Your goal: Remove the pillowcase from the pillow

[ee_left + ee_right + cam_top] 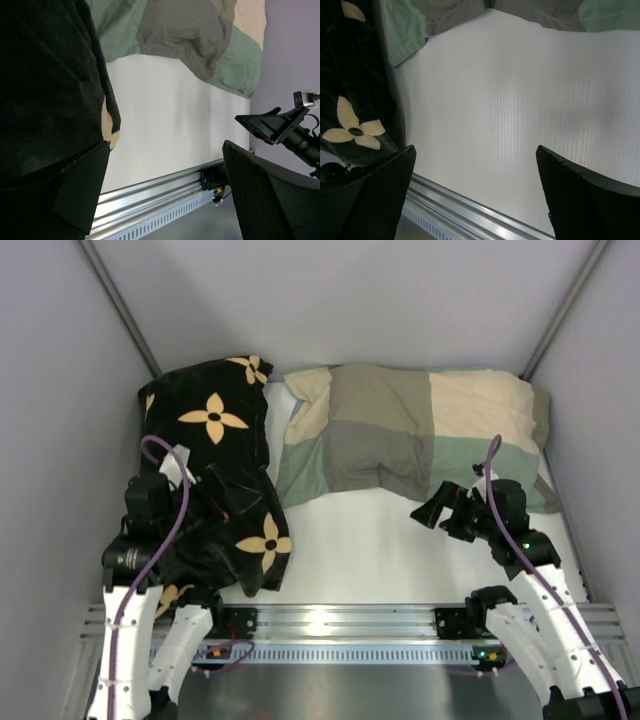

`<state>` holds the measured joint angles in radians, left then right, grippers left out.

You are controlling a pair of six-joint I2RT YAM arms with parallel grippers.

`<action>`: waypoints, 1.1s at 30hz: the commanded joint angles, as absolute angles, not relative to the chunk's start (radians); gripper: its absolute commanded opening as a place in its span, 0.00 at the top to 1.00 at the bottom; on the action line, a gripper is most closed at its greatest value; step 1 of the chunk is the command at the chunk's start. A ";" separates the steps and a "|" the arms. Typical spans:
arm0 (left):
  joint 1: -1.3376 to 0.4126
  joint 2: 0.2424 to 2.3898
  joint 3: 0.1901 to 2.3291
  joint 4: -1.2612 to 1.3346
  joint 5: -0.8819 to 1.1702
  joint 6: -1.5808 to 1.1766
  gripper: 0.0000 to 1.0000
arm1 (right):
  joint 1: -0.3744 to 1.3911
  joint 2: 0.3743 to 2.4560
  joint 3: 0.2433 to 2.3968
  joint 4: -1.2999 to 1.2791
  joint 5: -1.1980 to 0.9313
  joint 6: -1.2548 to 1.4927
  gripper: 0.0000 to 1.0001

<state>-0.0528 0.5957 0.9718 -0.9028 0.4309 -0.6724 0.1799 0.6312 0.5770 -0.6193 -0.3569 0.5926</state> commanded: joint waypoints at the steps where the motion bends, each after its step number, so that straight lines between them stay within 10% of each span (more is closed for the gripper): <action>1: -0.046 0.690 1.089 -0.877 0.463 -0.614 0.02 | 0.170 0.669 0.666 -0.554 -0.356 0.568 0.01; 8: -0.113 0.886 1.249 -0.825 0.433 -0.623 0.02 | 0.169 0.787 0.701 -0.528 -0.382 0.571 0.01; 15: -0.652 1.189 1.437 -0.750 0.006 -0.686 0.01 | 0.169 0.824 0.750 -0.506 -0.353 0.592 0.01; 33: -0.732 1.709 1.589 -0.558 -0.367 -0.422 0.01 | 0.158 0.828 0.753 -0.489 -0.260 0.698 0.01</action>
<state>-0.7685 1.6775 1.5253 -0.6079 -0.2432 -0.4953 0.1780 0.7902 0.7292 -0.5507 -0.3367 0.6598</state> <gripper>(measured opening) 0.990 0.993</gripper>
